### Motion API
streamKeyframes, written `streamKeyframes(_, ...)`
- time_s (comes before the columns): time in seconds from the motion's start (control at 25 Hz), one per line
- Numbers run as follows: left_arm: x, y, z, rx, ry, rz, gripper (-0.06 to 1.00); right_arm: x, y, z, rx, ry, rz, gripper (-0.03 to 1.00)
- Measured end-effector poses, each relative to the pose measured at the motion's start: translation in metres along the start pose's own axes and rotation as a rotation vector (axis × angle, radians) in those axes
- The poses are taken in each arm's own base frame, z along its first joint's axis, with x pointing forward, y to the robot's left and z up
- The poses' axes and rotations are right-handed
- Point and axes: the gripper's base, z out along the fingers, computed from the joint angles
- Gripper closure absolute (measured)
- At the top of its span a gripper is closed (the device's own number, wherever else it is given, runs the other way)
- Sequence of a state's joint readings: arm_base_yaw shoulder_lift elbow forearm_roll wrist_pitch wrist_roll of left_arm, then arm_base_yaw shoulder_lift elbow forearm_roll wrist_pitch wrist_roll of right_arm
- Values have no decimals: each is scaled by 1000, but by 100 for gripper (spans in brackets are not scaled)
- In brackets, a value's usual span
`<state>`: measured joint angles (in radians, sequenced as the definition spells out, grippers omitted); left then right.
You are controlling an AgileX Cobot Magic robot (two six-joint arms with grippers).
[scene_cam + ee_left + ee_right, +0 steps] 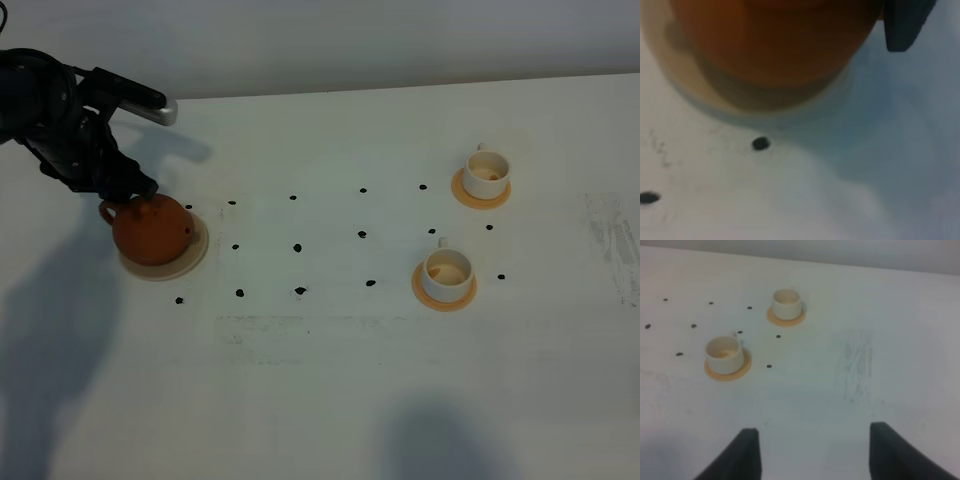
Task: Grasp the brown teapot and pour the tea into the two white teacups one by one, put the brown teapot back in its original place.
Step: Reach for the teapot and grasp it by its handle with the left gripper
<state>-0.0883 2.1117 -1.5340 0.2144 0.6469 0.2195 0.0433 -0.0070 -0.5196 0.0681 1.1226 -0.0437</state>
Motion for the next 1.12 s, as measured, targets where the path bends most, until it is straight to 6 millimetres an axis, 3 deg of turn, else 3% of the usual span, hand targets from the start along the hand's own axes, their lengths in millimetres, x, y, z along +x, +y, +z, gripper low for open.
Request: streamKeyframes(1.12,16,1,-3,48,157,-52,42,0,0,0,0,0,0,50)
